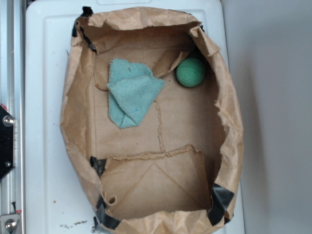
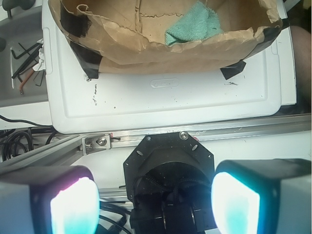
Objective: Grab the blue cloth.
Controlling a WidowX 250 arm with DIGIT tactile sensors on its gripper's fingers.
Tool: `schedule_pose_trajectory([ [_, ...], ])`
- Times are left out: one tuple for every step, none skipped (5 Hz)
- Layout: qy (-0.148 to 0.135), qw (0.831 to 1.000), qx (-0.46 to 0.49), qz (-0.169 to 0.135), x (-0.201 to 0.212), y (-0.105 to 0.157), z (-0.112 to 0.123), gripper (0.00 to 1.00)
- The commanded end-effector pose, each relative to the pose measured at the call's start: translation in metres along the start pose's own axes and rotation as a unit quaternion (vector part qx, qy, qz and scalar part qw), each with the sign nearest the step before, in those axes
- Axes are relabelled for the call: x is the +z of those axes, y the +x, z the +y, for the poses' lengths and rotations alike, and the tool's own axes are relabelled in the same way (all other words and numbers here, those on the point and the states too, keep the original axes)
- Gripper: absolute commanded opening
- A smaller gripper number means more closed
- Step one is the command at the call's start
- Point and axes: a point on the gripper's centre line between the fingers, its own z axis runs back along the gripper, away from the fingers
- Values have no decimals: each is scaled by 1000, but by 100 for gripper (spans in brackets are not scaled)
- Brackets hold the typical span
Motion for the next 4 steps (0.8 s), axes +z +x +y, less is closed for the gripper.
schedule_pose_trajectory([
  [0, 1000, 0, 0, 0, 0, 0, 100],
  [-22, 999, 14, -24, -4, 21, -4, 100],
  [-27, 998, 54, -34, -14, 51, 0, 100],
  [-26, 995, 79, -52, -31, 90, 7, 100],
])
